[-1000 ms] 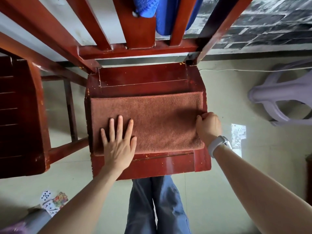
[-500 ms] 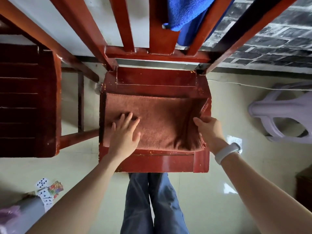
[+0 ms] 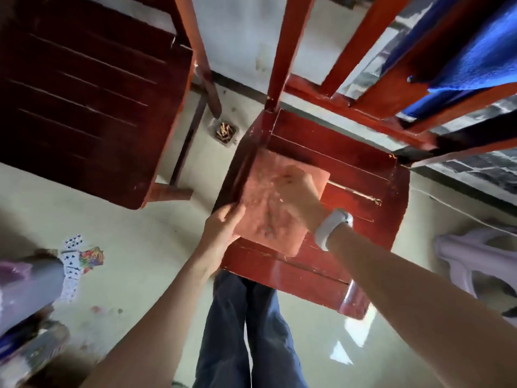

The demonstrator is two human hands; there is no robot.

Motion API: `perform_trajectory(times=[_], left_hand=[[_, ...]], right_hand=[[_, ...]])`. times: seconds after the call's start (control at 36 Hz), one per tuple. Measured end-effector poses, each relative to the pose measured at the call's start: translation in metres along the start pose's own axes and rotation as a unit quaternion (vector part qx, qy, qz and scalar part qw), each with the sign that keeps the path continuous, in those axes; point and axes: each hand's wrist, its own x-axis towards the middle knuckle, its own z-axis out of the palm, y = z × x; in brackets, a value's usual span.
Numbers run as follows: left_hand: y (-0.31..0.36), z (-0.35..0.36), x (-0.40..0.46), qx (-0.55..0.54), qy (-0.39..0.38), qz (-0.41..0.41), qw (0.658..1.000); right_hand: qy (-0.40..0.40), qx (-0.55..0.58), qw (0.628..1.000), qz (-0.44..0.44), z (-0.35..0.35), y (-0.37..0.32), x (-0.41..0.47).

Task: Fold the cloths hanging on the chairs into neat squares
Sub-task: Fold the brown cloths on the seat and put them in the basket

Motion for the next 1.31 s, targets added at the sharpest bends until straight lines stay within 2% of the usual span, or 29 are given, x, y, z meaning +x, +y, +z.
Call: perform_trajectory(times=[0.06,0.11,0.19,0.28,0.58,0.78,0.89,0.97,1.08,1.17,1.31], left_hand=[[-0.004,0.002,0.001,0.117,0.017,0.053,0.992],[-0.009,0.004,0.004,0.204,0.060,0.108,0.971],[-0.011,0.009,0.005,0.286,0.125,0.169,0.935],[-0.012,0.010,0.002,0.282,0.125,0.199,0.930],[-0.021,0.006,0.002,0.298,0.090,0.292,0.904],[-0.025,0.007,0.003,0.346,0.137,0.278,0.885],[-0.025,0.006,0.006,0.342,0.139,0.257,0.893],[-0.025,0.005,0.005,0.328,0.128,0.280,0.893],[-0.028,0.001,0.004,0.353,0.097,0.340,0.866],[-0.028,0.000,0.003,0.370,0.092,0.351,0.856],[-0.025,0.001,0.000,0.355,0.107,0.327,0.869]], right_hand=[[0.059,-0.110,0.990,-0.072,-0.012,0.002,0.008],[0.080,-0.193,0.972,-0.110,-0.021,0.001,0.019],[0.025,-0.314,0.942,-0.114,-0.021,-0.009,0.031],[-0.016,-0.380,0.918,-0.117,-0.015,-0.018,0.042],[-0.043,-0.392,0.908,-0.139,-0.001,-0.025,0.055],[-0.010,-0.360,0.916,-0.179,0.001,-0.019,0.056],[-0.004,-0.348,0.923,-0.163,0.004,-0.019,0.057],[-0.023,-0.369,0.917,-0.150,0.004,-0.020,0.058],[-0.027,-0.386,0.909,-0.153,0.005,-0.021,0.061],[-0.026,-0.388,0.907,-0.163,0.006,-0.020,0.060],[-0.038,-0.342,0.920,-0.188,-0.001,-0.019,0.054]])
